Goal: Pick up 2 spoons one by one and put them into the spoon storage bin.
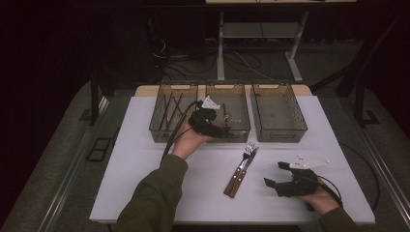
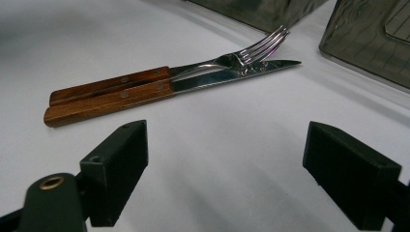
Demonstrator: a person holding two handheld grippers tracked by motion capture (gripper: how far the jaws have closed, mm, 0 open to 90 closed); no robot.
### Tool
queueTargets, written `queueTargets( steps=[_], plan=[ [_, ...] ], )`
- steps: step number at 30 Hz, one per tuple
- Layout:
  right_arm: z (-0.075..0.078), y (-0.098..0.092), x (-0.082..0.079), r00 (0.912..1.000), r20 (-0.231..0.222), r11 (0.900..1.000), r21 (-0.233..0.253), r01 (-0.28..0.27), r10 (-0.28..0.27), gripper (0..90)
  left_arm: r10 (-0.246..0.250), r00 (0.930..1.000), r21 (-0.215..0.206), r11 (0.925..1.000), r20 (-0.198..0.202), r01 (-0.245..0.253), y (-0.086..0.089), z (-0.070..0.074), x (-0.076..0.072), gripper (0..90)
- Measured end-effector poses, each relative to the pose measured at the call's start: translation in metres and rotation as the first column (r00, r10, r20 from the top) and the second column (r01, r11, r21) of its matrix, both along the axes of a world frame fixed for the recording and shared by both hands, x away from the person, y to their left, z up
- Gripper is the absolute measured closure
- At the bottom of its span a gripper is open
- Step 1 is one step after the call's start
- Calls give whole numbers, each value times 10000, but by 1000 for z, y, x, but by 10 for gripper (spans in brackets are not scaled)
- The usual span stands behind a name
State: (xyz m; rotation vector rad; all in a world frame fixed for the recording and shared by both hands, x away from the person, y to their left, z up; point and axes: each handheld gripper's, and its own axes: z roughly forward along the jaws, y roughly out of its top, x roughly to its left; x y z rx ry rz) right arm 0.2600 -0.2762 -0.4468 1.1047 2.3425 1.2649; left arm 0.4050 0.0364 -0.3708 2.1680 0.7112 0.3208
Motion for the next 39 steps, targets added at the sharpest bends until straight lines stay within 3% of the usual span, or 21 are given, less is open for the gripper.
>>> queueTargets(
  steps=[3, 10, 14, 20, 27, 33, 39],
  plan=[
    [0, 0, 0, 10000, 17, 10000, -9, -5, 5, 158, -168, 9998, 30, 9999, -88, 168, 0, -1, -13, 252],
    [-1, 0, 1, 10000, 26, 10000, -23, -2, 2, 158, -463, 9984, -419, 9981, -324, 449, 6, -8, -39, 295],
    [-1, 0, 1, 10000, -19, 10000, -38, 18, -18, 158, -718, 9963, -655, 9955, -467, 687, 9, -15, -53, 414],
    [0, 0, 0, 10000, -94, 10000, -21, 27, -27, 158, -1204, 9912, -728, 9905, -554, 1163, 8, -24, -75, 662],
    [0, 0, 0, 10000, 36, 10000, -65, -14, 14, 158, -2236, 9720, -528, 9740, -727, 2201, -8, -35, -106, 894],
    [-1, 1, 0, 10000, 34, 9999, -104, -22, 22, 158, -3022, 9480, -218, 9532, -1005, 3015, -27, -47, -121, 896],
    [-1, 1, 0, 10000, 18, 10000, -86, -23, 23, 158, -3353, 9327, 131, 9404, -1329, 3399, -42, -60, -132, 896]
  ],
)
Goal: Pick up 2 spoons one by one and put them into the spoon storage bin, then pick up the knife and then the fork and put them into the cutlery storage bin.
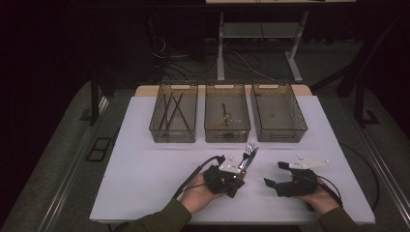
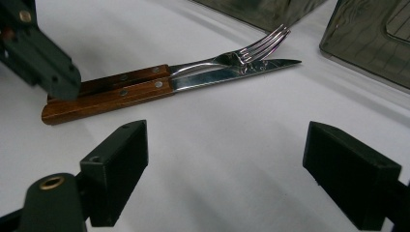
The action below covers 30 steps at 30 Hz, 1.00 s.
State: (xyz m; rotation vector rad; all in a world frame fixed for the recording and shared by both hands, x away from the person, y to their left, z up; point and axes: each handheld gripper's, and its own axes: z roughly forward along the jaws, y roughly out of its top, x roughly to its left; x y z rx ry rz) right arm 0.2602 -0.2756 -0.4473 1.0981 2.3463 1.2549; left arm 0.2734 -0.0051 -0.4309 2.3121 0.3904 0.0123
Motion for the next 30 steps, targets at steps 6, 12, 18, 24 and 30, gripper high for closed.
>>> queueTargets(
  steps=[6, 12, 18, 24, 30],
  plan=[
    [0, 1, 0, 10000, -17, 10000, -37, -6, 6, 158, -213, 9996, 379, 9990, -201, 221, -6, -9, -4, 896],
    [1, 0, -1, 10000, 11, 10000, -35, -12, 12, 158, -118, 9997, 622, 9980, -209, 130, -6, -11, -5, 896],
    [1, 1, 0, 10000, 41, 10000, -33, -35, 35, 158, -103, 9999, 902, 9959, 72, 96, -2, -12, -1, 896],
    [1, 1, 2, 10000, 37, 10000, -11, -58, 58, 158, 272, 9996, 832, 9962, -5, -271, 5, -12, 2, 896],
    [2, 1, 2, 9999, 60, 9999, 28, -98, 98, 158, 409, 9992, 1097, 9931, 47, -411, 13, -10, 10, 896]
  ],
)
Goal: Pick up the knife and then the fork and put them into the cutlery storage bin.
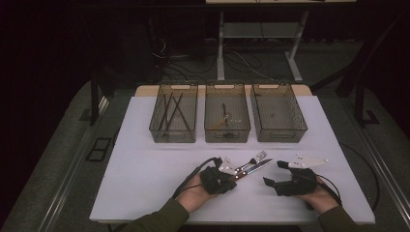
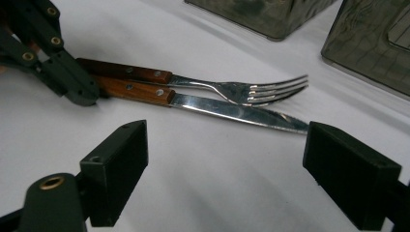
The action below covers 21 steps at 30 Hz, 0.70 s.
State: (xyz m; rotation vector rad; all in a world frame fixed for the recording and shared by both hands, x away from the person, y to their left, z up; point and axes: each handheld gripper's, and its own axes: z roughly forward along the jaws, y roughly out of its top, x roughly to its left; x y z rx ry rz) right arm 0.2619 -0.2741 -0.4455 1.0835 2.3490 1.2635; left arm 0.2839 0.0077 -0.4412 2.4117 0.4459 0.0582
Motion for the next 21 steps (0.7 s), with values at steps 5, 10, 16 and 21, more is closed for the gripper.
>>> queueTargets(
  steps=[5, 10, 16, 21],
  plan=[
    [1, -2, 0, 10000, 43, 10000, 16, 58, -58, 158, 222, 9997, 134, 9997, 119, -224, 6, 1, 5, 895],
    [1, -1, 0, 10000, 69, 10000, -5, 67, -67, 158, 470, 9987, 207, 9987, 181, -474, 12, 2, 11, 895],
    [1, -2, 0, 10000, 50, 10000, -9, 74, -74, 158, 695, 9968, 316, 9970, 405, -708, 17, 2, 20, 895],
    [1, -3, -1, 9999, 53, 9999, 34, 133, -133, 158, 853, 9934, 557, 9944, 765, -896, 22, 3, 27, 895]
  ],
)
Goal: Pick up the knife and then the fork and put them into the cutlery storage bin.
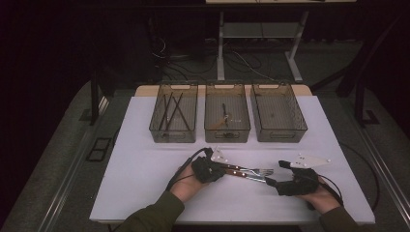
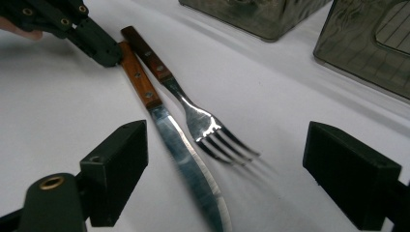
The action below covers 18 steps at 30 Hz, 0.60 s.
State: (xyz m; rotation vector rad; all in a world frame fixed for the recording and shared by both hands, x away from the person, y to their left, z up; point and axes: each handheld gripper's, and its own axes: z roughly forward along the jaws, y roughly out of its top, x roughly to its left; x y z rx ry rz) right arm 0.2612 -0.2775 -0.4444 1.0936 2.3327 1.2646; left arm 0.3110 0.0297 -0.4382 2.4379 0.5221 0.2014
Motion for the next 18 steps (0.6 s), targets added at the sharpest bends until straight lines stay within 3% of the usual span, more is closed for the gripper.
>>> queueTargets(
  steps=[7, 11, 14, 18],
  plan=[
    [-1, 1, 0, 10000, 5, 10000, -44, -69, 69, 158, 114, 9999, -161, 9998, 84, -113, 2, -1, 5, 884],
    [0, 0, 1, 10000, 2, 10000, -11, -33, 33, 158, -569, 9983, -353, 9977, 125, 573, 0, 4, 3, 825],
    [0, -1, 1, 10000, -65, 10000, 25, 16, -16, 158, -1314, 9911, -973, 9864, 203, 1328, -6, 9, 3, 705],
    [-1, -2, 2, 10000, -59, 10000, 51, 48, -48, 158, -2053, 9785, -1255, 9705, 190, 2060, -16, 11, 9, 644]
  ],
)
